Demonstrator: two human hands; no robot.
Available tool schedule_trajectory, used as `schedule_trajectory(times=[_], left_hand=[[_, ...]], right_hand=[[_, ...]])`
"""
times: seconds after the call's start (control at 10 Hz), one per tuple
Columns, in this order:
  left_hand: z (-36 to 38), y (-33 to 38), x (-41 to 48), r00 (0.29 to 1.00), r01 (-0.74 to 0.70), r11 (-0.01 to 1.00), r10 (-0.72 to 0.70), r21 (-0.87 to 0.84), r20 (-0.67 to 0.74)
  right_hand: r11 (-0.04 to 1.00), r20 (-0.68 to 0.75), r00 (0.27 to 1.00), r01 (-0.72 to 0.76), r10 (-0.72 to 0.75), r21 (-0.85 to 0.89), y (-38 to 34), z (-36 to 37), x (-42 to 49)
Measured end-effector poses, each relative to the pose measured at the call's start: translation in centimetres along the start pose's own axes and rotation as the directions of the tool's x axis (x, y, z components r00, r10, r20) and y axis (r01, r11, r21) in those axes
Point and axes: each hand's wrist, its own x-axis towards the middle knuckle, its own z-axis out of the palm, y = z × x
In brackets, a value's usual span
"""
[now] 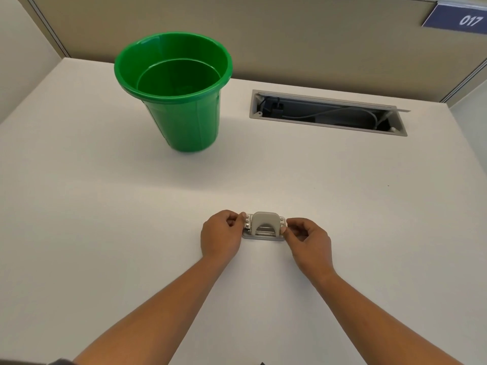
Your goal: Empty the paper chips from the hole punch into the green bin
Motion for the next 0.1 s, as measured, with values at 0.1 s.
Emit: schedule_trajectory(times=[0.1], left_hand=[[-0.38,-0.36,-0.55,0.984,-0.136,0.985,0.147,0.103,-0.102]], right_hand=[[0.975,-0.046,0.989,0.127,-0.138,-0.181,-0.14,-0.82,-0.08]])
